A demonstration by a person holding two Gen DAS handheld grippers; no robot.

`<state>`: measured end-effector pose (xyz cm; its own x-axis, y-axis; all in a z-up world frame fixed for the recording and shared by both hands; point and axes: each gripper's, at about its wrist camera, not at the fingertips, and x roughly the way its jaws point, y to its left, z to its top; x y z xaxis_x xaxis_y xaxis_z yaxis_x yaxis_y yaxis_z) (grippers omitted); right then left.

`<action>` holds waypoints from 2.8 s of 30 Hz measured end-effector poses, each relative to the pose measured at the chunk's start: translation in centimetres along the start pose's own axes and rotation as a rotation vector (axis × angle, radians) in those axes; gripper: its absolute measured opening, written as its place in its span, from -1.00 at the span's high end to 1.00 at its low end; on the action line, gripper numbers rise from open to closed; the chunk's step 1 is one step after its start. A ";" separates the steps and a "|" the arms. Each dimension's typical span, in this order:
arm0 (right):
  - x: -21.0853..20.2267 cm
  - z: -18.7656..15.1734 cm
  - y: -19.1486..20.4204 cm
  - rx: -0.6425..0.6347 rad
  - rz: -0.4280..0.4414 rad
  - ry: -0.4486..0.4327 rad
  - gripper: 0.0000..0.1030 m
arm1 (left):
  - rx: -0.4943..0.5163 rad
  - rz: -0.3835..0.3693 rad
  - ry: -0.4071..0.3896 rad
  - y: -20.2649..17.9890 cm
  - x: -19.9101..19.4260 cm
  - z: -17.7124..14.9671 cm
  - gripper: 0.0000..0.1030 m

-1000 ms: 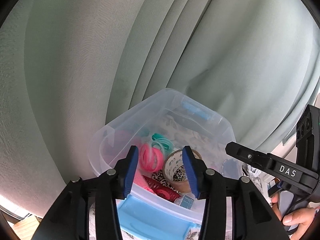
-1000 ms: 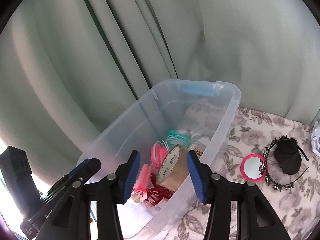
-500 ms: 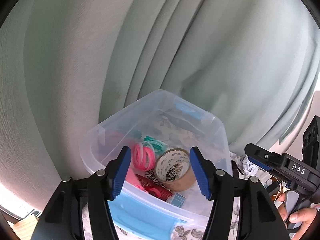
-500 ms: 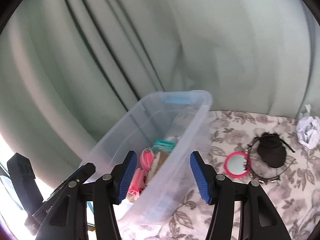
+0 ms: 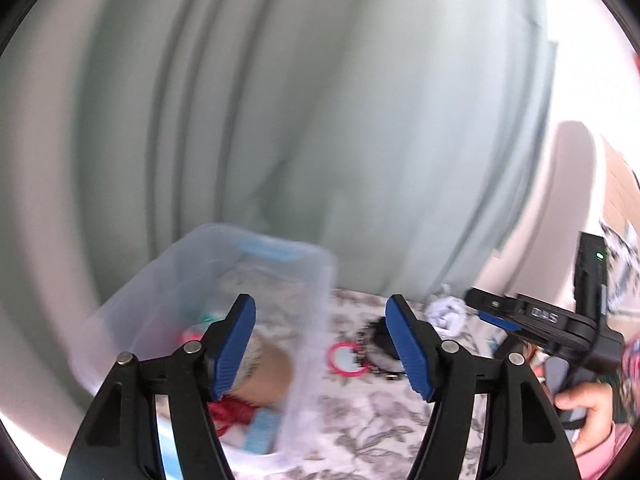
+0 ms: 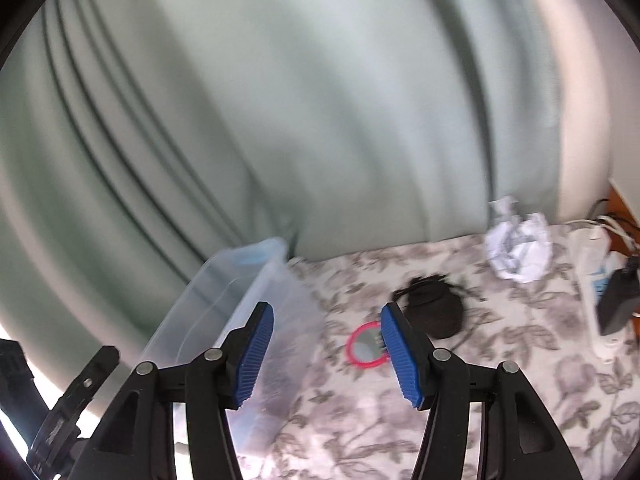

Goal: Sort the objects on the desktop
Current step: 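Move both tools back toward the black studded headband and crumpled paper, then grasp the black studded headband with the left tool while the right tool grasps the crumpled paper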

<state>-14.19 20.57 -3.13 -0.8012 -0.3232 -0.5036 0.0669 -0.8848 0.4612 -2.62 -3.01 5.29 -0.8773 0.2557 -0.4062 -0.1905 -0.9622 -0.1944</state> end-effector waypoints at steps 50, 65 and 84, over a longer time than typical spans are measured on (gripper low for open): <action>7.8 -0.8 -14.0 0.100 -0.137 0.160 -0.17 | 0.366 -0.183 0.420 -15.3 22.6 -12.0 -0.33; 7.4 -0.7 -16.0 0.147 -0.150 0.148 -0.16 | 0.471 -0.108 0.465 -16.7 25.1 -13.9 0.58; 11.0 3.3 -15.7 0.131 -0.163 0.076 -0.12 | 0.304 -0.198 0.278 -13.4 18.4 -7.8 0.93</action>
<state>-26.04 32.00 -13.53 -0.7478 -0.2084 -0.6303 -0.1412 -0.8778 0.4577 -12.77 15.33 -6.56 -0.6676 0.4129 -0.6195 -0.4998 -0.8653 -0.0382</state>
